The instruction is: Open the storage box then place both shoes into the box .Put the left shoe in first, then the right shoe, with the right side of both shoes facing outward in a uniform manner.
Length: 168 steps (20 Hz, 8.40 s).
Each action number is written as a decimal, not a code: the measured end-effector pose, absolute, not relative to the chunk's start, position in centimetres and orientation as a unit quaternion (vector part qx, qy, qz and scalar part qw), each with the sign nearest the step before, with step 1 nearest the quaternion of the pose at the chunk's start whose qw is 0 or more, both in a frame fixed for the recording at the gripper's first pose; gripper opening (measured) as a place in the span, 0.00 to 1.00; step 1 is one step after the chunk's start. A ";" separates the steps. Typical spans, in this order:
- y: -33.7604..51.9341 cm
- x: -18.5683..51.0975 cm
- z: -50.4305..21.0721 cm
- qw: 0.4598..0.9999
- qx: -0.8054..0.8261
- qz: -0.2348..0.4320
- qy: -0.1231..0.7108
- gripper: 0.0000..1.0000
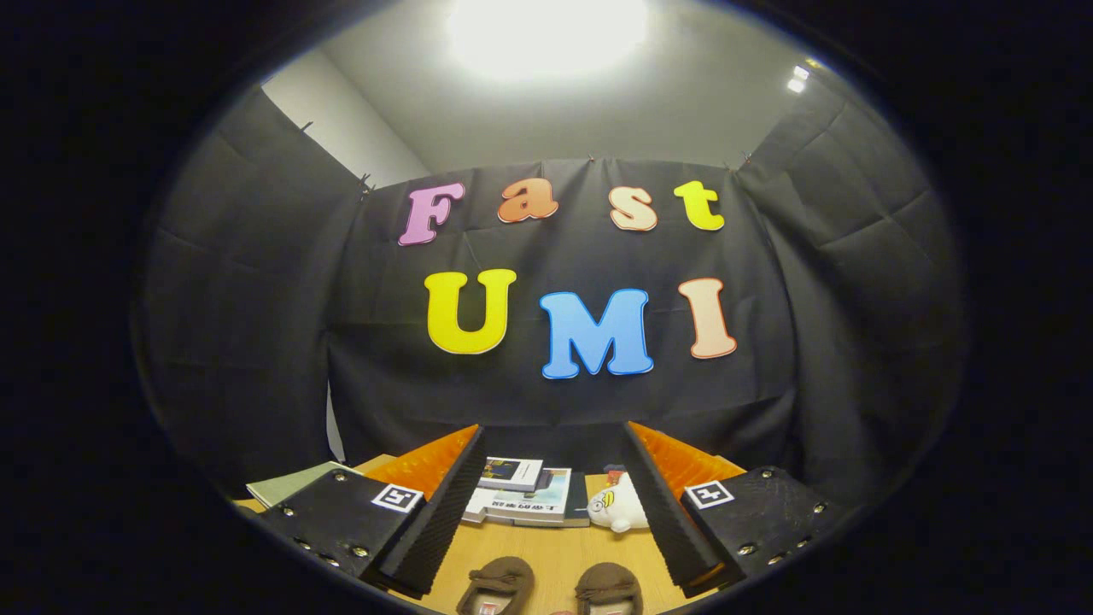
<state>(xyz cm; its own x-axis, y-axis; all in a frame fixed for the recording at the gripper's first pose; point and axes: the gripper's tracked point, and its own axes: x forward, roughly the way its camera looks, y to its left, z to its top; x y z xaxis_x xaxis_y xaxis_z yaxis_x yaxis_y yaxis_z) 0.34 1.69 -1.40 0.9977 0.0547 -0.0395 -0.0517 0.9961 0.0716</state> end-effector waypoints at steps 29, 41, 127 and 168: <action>17.9 -3.5 -17.4 0.800 0.511 0.132 0.286 0.97; 23.0 -4.4 -21.3 0.690 0.631 0.125 0.331 0.95; 30.6 3.0 -6.5 0.906 0.210 0.244 0.274 0.96; 7.9 -2.6 -33.4 0.869 0.078 0.098 0.479 0.97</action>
<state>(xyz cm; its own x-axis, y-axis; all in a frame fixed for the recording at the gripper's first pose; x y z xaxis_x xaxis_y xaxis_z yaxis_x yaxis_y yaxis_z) -2.55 7.89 -33.38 0.5213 0.2449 -0.8175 -0.0953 0.9686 0.2294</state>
